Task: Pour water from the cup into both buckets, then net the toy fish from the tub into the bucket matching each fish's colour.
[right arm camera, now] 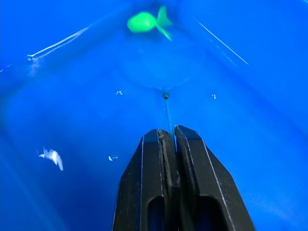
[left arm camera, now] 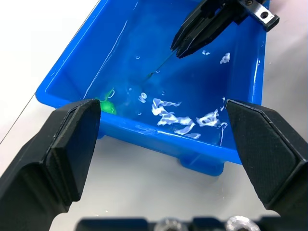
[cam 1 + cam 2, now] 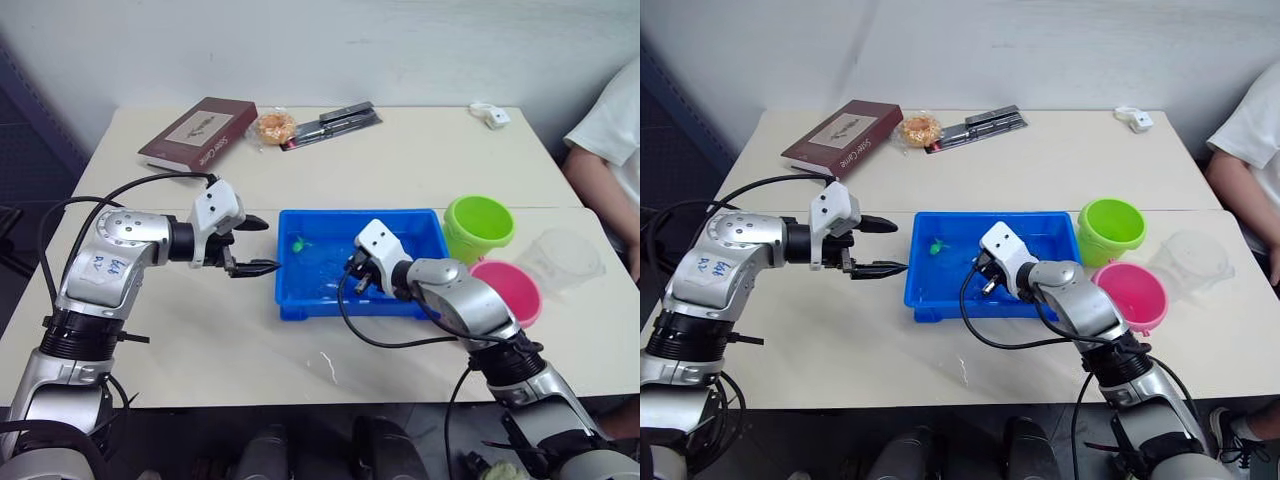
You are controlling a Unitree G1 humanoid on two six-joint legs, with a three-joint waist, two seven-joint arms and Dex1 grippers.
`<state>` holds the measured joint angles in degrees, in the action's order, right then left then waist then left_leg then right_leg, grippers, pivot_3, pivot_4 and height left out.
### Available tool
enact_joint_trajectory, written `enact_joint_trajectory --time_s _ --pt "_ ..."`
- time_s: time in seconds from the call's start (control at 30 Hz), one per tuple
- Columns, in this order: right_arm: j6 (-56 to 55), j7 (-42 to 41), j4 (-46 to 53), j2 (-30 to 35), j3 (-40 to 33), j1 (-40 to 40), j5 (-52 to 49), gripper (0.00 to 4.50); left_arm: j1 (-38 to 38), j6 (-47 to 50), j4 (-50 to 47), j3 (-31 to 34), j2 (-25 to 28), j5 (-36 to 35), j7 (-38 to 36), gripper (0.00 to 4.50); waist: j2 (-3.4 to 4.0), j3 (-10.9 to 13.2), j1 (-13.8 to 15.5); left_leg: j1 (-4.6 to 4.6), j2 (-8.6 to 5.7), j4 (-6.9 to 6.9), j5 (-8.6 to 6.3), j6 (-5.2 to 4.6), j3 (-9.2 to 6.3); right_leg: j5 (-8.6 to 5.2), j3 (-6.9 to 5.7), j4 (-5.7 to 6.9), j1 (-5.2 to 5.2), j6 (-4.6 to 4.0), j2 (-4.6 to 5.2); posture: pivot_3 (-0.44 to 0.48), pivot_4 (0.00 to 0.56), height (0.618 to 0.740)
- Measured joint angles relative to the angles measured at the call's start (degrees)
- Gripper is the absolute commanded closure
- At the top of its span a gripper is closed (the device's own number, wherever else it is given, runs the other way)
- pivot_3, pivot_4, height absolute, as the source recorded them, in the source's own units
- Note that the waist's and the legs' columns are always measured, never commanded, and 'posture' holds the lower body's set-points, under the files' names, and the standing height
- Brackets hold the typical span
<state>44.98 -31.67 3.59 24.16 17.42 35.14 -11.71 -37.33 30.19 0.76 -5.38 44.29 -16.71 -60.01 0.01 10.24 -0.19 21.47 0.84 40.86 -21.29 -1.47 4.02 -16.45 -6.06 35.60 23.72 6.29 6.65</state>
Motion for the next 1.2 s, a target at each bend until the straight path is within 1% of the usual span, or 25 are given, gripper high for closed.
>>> enact_joint_trajectory --time_s 0.07,0.2,0.3,0.43,0.53,0.6,0.67,0.8,0.9,1.03,1.2 --pt "0.1 -0.5 1.5 -0.1 -1.9 0.0 -1.0 4.50 0.2 -0.2 0.0 0.0 0.4 0.0 -0.2 0.04 0.00 0.0 0.0 0.00 0.01 0.01 0.00 0.00 -0.01 0.00 0.00 0.00 -0.01 0.00 0.00 0.000 0.150 0.740" --pt "0.2 -2.2 6.1 1.5 -2.9 -1.7 -1.6 4.50 0.5 -0.3 0.0 0.6 0.4 0.0 -0.1 0.04 0.00 0.0 0.2 0.00 -0.01 0.01 0.00 0.00 -0.02 0.00 0.00 0.00 -0.01 0.00 0.01 0.000 0.150 0.740" --pt "1.6 -3.3 8.8 4.0 -4.9 -3.5 -2.5 4.50 0.9 -0.3 0.0 0.9 0.5 0.0 -0.1 0.04 0.00 0.0 0.2 0.00 -0.02 0.01 0.00 0.00 0.00 0.00 0.02 -0.01 -0.01 0.00 0.03 0.000 0.150 0.740" --pt "3.9 -4.9 14.8 9.5 -9.3 -8.4 -4.2 4.50 1.0 -1.4 0.1 1.0 -0.3 -0.3 -0.9 0.04 0.00 0.0 0.4 0.00 -0.02 -0.01 0.00 0.00 -0.03 0.00 0.00 -0.03 -0.02 0.00 0.02 0.000 0.150 0.740" --pt "4.2 -7.0 20.9 14.5 -15.6 -16.0 -6.8 4.50 1.1 -3.0 0.1 0.9 -3.1 -1.4 -2.1 0.04 0.00 0.0 1.1 0.03 -0.02 0.01 -0.01 -0.01 0.00 0.01 0.01 -0.07 -0.02 0.01 0.02 0.000 0.150 0.740" --pt "3.8 -8.0 23.5 16.2 -18.6 -19.4 -8.1 4.50 1.4 -4.1 0.1 0.9 -4.8 -2.2 -2.7 0.04 0.00 0.0 1.3 0.00 -0.04 0.03 -0.01 -0.01 0.05 0.01 0.04 -0.04 -0.04 0.03 0.00 0.000 0.150 0.740" --pt "3.3 -8.6 24.5 16.8 -19.9 -21.0 -8.7 4.50 1.5 -4.9 0.0 0.9 -5.9 -2.9 -3.2 0.04 0.00 0.0 1.2 -0.08 -0.03 0.02 -0.01 -0.01 0.10 0.01 0.09 0.00 -0.05 0.02 -0.04 0.000 0.150 0.740" --pt "0.6 -8.1 26.9 16.3 -26.5 -28.2 -10.3 4.50 1.9 -6.9 0.1 0.6 -10.9 -3.5 -3.1 0.04 0.00 0.0 1.7 -0.11 -0.03 -0.02 -0.01 -0.01 0.09 0.01 0.09 -0.02 -0.07 0.01 0.00 0.000 0.150 0.740" --pt "-0.2 -8.0 29.2 16.3 -29.3 -30.9 -11.1 4.50 1.9 -7.8 0.4 0.4 -12.9 -3.5 -3.0 0.04 0.00 0.0 1.7 -0.12 -0.04 0.03 -0.01 -0.03 0.09 0.02 0.11 -0.02 -0.12 0.04 0.01 0.000 0.150 0.740" --pt "-0.2 -7.5 34.4 16.3 -35.9 -36.1 -13.4 4.50 1.5 -10.7 2.5 0.6 -17.3 -4.5 -3.5 0.04 0.00 0.0 1.7 -0.14 -0.03 0.01 -0.01 -0.03 0.06 0.02 0.10 -0.03 -0.13 0.04 0.00 0.000 0.150 0.740" --pt "-1.1 -7.7 37.7 17.0 -45.7 -39.4 -15.6 4.50 1.2 -12.4 4.5 0.7 -21.3 -5.6 -3.1 0.04 0.00 0.0 1.8 -0.16 -0.05 0.04 -0.02 -0.04 0.05 0.02 0.10 -0.04 -0.19 0.04 0.01 0.000 0.150 0.740"
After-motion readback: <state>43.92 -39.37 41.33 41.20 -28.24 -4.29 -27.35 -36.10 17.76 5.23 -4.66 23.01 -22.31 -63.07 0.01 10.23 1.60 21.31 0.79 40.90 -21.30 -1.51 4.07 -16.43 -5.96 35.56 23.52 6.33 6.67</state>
